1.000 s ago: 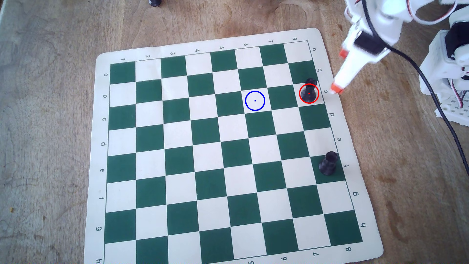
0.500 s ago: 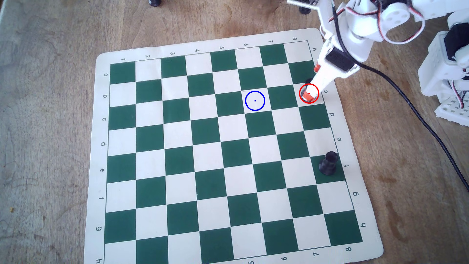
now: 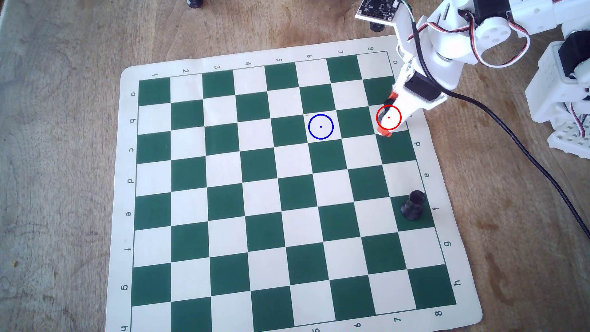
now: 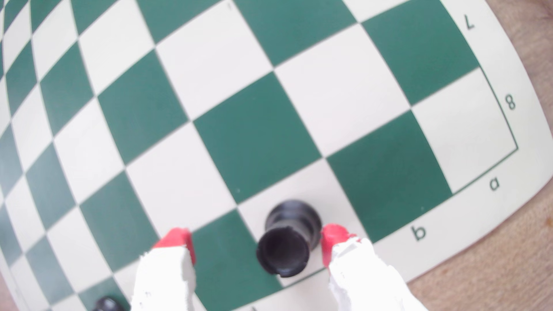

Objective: Move the chess piece from red to blue

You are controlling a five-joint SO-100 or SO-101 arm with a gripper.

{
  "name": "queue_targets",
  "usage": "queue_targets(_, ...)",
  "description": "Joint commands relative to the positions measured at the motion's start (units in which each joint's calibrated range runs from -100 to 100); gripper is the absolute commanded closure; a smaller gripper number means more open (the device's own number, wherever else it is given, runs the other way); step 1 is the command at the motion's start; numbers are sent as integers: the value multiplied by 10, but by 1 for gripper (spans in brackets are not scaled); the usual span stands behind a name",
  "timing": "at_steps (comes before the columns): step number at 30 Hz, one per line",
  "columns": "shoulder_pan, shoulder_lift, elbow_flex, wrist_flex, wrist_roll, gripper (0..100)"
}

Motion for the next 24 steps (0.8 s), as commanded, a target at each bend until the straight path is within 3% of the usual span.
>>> queue_targets(1,0,-17,2,-18,-2,78)
queue_targets(13,3,4,6,-52,-2,82)
queue_targets(24,7,-1,28,-62,0,91)
